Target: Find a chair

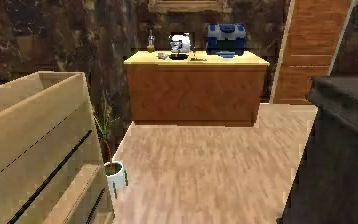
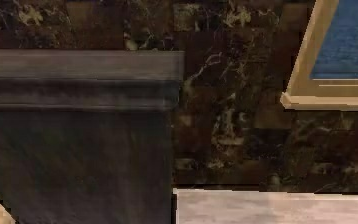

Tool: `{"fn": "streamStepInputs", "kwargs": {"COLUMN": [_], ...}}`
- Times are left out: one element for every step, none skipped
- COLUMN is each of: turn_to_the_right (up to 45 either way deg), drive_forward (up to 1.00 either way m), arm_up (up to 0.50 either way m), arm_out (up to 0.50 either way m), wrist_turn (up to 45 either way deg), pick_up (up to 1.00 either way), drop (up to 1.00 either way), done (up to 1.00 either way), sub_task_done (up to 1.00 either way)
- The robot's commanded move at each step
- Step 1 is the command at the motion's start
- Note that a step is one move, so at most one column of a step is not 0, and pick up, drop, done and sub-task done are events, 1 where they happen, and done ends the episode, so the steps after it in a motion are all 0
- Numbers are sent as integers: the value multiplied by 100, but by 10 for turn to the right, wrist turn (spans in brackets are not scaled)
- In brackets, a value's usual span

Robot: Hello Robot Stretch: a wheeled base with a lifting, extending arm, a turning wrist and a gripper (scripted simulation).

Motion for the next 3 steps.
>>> {"fn": "streamStepInputs", "kwargs": {"turn_to_the_right": [-450,-450,-420], "drive_forward": [0,0,0], "arm_up": [0,0,0], "arm_out": [0,0,0], "wrist_turn": [0,0,0], "pick_up": [0,0,0], "drop": [0,0,0], "done": [0,0,0], "sub_task_done": [0,0,0]}}
